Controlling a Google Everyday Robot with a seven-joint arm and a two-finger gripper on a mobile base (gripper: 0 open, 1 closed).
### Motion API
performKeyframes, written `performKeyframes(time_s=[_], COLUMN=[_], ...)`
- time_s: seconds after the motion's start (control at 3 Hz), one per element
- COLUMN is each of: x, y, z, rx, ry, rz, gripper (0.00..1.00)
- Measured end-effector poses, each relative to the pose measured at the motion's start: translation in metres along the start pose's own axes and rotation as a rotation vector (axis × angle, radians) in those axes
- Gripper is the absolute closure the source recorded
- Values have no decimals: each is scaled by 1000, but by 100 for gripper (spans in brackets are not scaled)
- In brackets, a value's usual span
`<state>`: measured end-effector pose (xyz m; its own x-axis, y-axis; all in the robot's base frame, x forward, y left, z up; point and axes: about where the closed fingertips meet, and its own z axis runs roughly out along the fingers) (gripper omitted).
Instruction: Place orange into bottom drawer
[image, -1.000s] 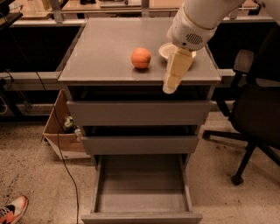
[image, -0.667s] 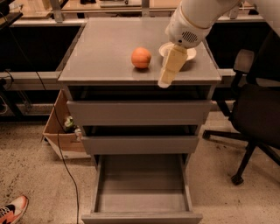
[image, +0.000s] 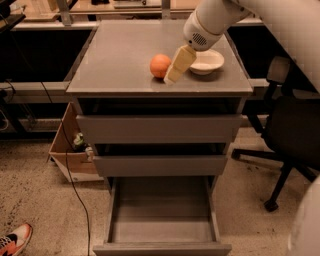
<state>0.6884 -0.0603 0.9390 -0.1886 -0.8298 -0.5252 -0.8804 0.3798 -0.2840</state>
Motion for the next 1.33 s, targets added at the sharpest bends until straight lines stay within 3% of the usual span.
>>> performKeyframes(time_s=[0.33, 0.67, 1.33], x=[-14, -21, -27], y=[-18, -27, -45], z=[42, 65, 110], rx=[21, 47, 35], ry=[-61, -64, -91], rz=[66, 74, 115], gripper=[0, 0, 0])
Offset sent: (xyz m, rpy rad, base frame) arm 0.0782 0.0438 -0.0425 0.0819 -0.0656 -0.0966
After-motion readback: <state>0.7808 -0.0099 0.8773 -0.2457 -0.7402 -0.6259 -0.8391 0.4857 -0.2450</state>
